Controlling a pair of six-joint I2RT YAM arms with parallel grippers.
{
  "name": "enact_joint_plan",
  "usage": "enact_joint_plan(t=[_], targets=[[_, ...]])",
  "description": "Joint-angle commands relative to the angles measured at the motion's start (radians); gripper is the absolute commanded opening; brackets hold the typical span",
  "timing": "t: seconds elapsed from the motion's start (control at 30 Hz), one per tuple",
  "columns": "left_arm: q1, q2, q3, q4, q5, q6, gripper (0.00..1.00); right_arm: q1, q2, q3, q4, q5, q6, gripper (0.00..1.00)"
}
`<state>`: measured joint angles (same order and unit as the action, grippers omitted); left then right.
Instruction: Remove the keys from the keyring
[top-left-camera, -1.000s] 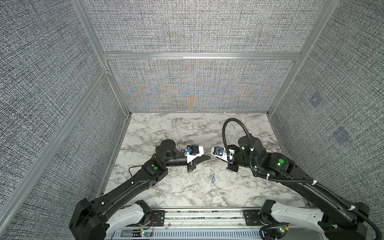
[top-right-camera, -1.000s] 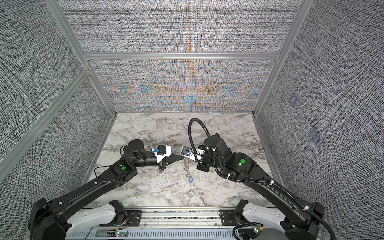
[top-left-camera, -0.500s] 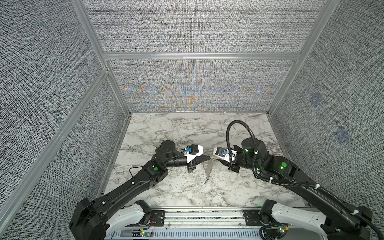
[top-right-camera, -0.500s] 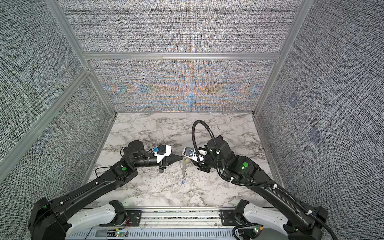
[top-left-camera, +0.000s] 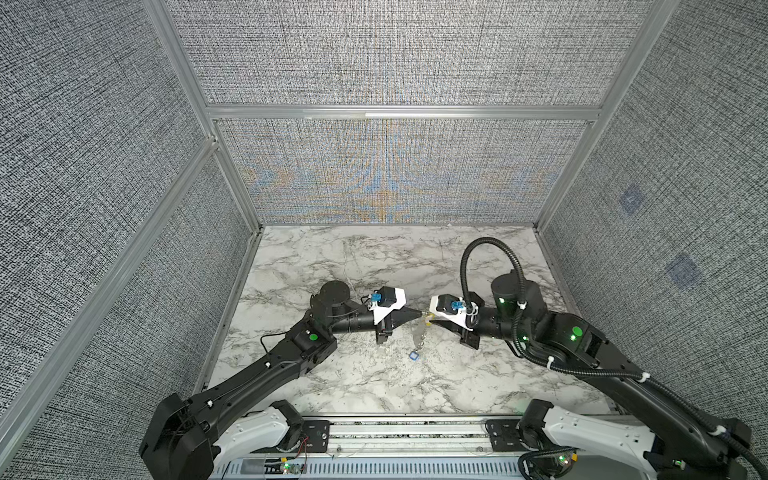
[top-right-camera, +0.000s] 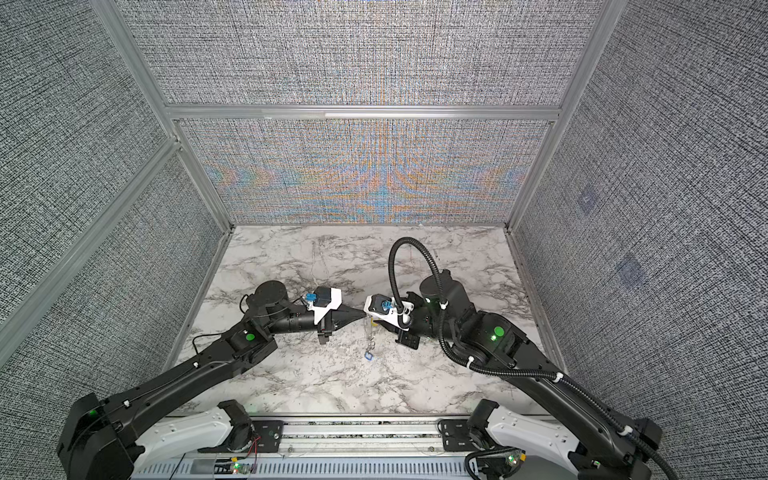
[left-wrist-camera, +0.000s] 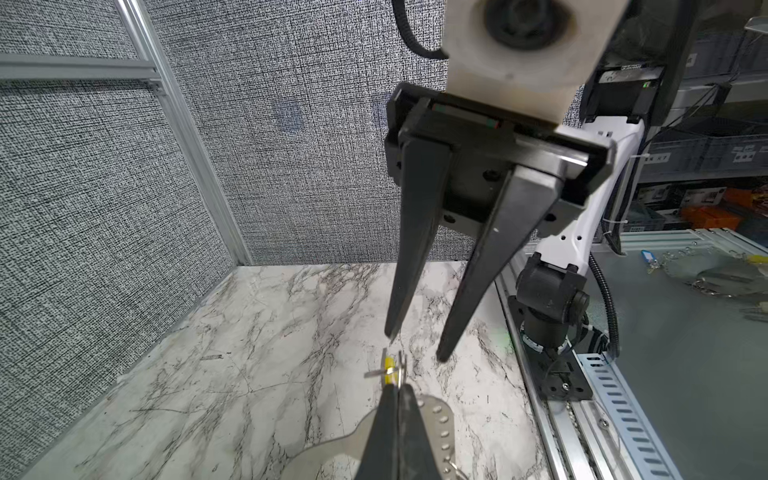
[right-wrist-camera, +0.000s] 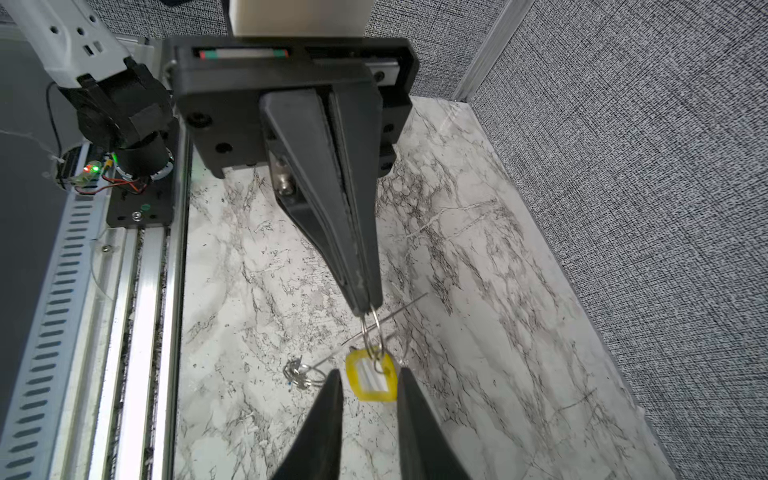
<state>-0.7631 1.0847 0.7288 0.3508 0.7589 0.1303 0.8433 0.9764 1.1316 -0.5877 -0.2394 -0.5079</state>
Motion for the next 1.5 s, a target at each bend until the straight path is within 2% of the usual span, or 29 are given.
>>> enact_joint_plan(t=[0.0,0.4,0.7,0.87,0.9,0.93,1.0,1.1,1.23,1.47], targets=[[0.002,-0.001,-0.001,0.040,0.013,0.001,0.00,0.000,0.013,0.008,0.028,-0.030,0.001,0.23],[0.001,-0.006,-0.002,0.025,0.016,0.011,0.00,-0.001,0.025,0.004,0.040,-0.040,0.009,0.12],[0.000,-0.011,0.000,0.004,0.011,0.023,0.00,-0.001,0.038,0.023,0.020,-0.052,0.010,0.00],[0.000,-0.022,0.039,-0.119,-0.059,0.105,0.00,-0.001,0.057,0.057,-0.042,-0.043,0.019,0.00],[-0.002,-0.028,0.053,-0.155,-0.084,0.133,0.23,-0.001,0.066,0.068,-0.061,-0.035,0.024,0.00],[-0.002,-0.033,0.071,-0.198,-0.108,0.165,0.29,-0.001,0.076,0.082,-0.085,-0.031,0.026,0.00],[-0.009,-0.044,0.098,-0.270,-0.150,0.233,0.33,-0.001,0.094,0.103,-0.123,-0.021,0.035,0.00],[-0.020,-0.061,0.122,-0.342,-0.194,0.307,0.35,-0.001,0.116,0.125,-0.161,-0.017,0.043,0.00],[-0.042,-0.065,0.140,-0.381,-0.236,0.346,0.35,-0.001,0.141,0.152,-0.189,-0.014,0.057,0.00],[-0.132,-0.051,0.162,-0.409,-0.350,0.434,0.34,-0.001,0.159,0.183,-0.225,-0.014,0.070,0.00]])
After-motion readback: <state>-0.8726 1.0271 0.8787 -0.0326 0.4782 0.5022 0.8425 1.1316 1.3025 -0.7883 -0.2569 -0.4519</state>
